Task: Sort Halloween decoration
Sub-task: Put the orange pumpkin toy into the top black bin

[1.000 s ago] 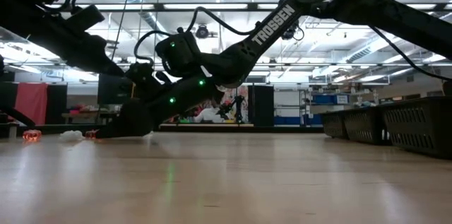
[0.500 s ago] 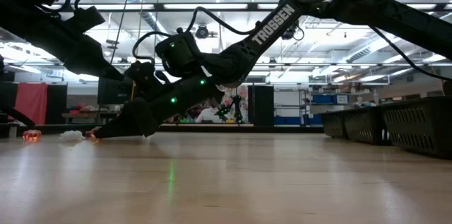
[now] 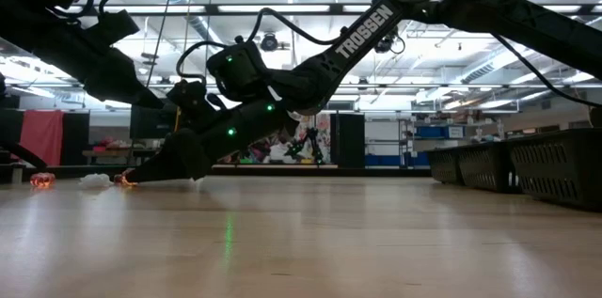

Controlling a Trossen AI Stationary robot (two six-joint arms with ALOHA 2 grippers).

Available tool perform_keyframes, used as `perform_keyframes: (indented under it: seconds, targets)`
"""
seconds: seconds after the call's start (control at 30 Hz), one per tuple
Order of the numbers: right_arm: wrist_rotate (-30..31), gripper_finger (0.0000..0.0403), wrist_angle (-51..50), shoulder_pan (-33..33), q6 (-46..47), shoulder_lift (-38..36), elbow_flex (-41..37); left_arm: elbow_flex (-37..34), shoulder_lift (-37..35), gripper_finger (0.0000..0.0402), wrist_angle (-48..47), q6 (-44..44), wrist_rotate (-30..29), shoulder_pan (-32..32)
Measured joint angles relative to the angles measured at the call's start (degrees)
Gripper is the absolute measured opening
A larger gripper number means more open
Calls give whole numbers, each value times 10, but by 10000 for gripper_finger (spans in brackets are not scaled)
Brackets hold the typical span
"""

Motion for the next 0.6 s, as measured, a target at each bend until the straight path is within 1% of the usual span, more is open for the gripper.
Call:
perform_keyframes:
  seconds: [0.17, 0.27, 0.33, 0.6]
  targets:
    - [0, 75, -22, 1, 15, -15, -1, 0, 0, 142, 0, -1, 0, 0]
    - [0, 75, -71, 3, 7, -42, -1, 0, 0, 142, 0, -8, 0, 0]
    - [0, 75, -122, 4, 0, -65, -1, 0, 0, 142, 0, -9, 0, 0]
    - [-7, 75, -399, 10, -1, -172, -1, 0, 0, 142, -3, -16, 0, 0]
